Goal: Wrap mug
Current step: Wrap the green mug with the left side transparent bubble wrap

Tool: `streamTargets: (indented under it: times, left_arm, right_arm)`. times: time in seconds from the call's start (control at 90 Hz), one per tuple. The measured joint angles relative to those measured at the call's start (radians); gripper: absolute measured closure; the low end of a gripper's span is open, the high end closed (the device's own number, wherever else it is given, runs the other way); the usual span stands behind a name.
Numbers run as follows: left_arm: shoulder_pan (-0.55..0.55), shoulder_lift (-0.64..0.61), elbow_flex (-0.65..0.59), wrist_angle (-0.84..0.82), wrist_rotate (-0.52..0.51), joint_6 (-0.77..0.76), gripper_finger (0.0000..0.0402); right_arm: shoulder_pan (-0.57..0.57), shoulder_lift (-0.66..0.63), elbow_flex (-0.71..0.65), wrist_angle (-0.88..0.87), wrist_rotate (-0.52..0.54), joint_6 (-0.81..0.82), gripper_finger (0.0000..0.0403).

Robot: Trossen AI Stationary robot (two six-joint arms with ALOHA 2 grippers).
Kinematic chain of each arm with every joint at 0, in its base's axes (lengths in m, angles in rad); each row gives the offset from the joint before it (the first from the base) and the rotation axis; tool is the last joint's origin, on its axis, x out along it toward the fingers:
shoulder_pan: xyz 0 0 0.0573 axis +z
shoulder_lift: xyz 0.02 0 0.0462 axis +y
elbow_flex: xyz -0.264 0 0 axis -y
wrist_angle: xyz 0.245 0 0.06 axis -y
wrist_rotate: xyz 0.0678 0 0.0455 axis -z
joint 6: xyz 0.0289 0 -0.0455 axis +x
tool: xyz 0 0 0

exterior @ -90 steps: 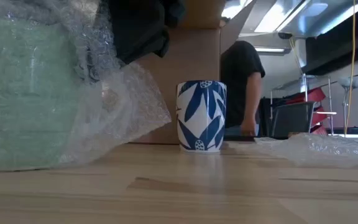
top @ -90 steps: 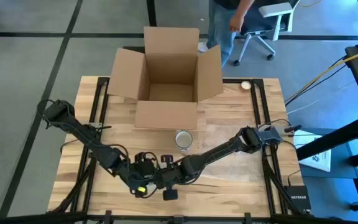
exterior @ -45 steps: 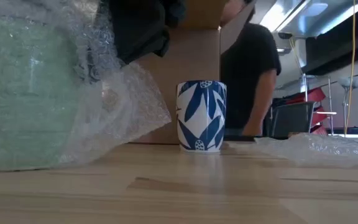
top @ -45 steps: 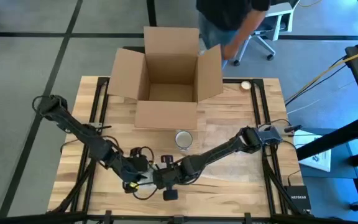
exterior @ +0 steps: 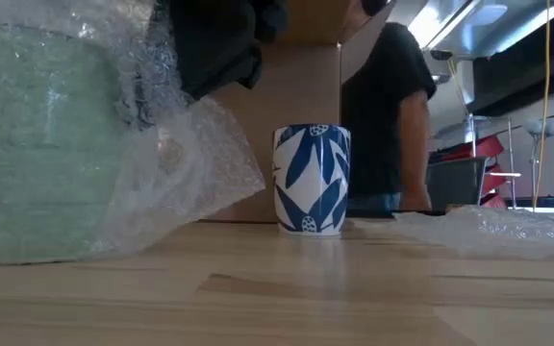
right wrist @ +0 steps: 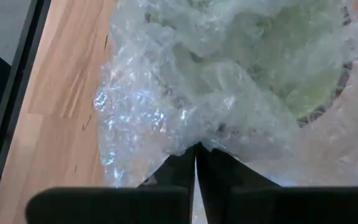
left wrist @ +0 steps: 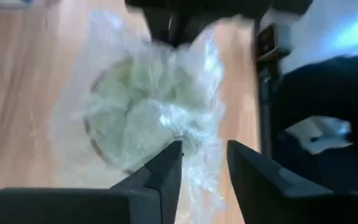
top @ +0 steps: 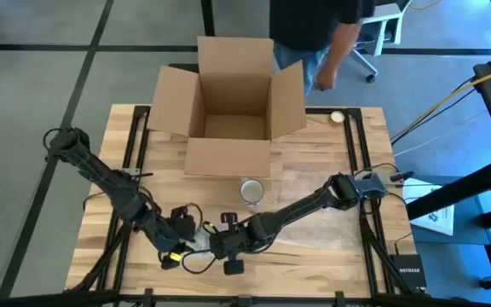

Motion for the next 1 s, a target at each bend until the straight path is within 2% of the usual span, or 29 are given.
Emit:
streamTargets:
  times: [0.156, 0.267, 0.489, 0.622, 0.822, 1.0]
  left_arm:
    - [0.03, 0.106, 0.0, 0.07, -0.054, 0.016, 0.029]
    - [0.054, 0.165, 0.0, 0.122, -0.046, 0.021, 0.029]
    - [0.065, 0.252, 0.007, 0.125, -0.011, 0.022, 0.029]
    - [0.061, 0.21, 0.005, 0.114, 0.024, 0.013, 0.029]
    - [0.047, 0.091, 0.006, 0.083, -0.007, 0.045, 0.029]
    - [0.047, 0.052, 0.004, 0.046, -0.02, 0.075, 0.029]
  right_arm:
    - [0.0, 0.0, 0.0, 0.0, 0.0, 0.0, 0.0402]
    - [0.001, 0.001, 0.0, -0.012, -0.006, -0.001, 0.0402]
    - [0.007, 0.003, -0.002, -0.025, -0.007, -0.007, 0.0402]
    - [0.006, 0.003, -0.002, -0.025, 0.001, -0.01, 0.0402]
    - [0.003, 0.002, 0.002, -0.017, 0.007, -0.016, 0.0402]
    - [0.003, 0.002, 0.002, -0.023, 0.001, -0.018, 0.0402]
